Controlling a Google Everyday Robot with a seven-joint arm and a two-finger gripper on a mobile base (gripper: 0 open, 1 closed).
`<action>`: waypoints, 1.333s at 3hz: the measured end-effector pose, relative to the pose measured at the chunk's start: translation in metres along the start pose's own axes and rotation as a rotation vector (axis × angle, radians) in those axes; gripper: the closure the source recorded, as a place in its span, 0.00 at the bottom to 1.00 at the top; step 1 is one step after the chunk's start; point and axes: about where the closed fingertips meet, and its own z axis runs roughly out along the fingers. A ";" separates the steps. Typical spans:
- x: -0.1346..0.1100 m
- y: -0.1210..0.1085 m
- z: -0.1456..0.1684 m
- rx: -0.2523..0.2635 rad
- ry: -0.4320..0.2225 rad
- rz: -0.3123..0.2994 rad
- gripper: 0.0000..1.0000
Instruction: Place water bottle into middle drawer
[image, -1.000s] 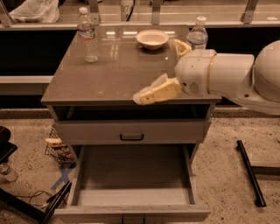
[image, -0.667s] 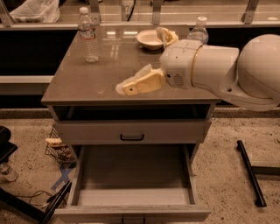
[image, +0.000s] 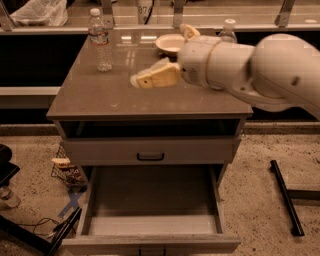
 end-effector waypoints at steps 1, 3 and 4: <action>0.017 -0.048 0.050 0.086 -0.014 0.083 0.00; 0.018 -0.065 0.120 0.116 -0.052 0.131 0.00; 0.018 -0.066 0.119 0.117 -0.051 0.131 0.00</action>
Offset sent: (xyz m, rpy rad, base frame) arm 0.1876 0.0682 -0.0226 0.2040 0.0508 -0.1736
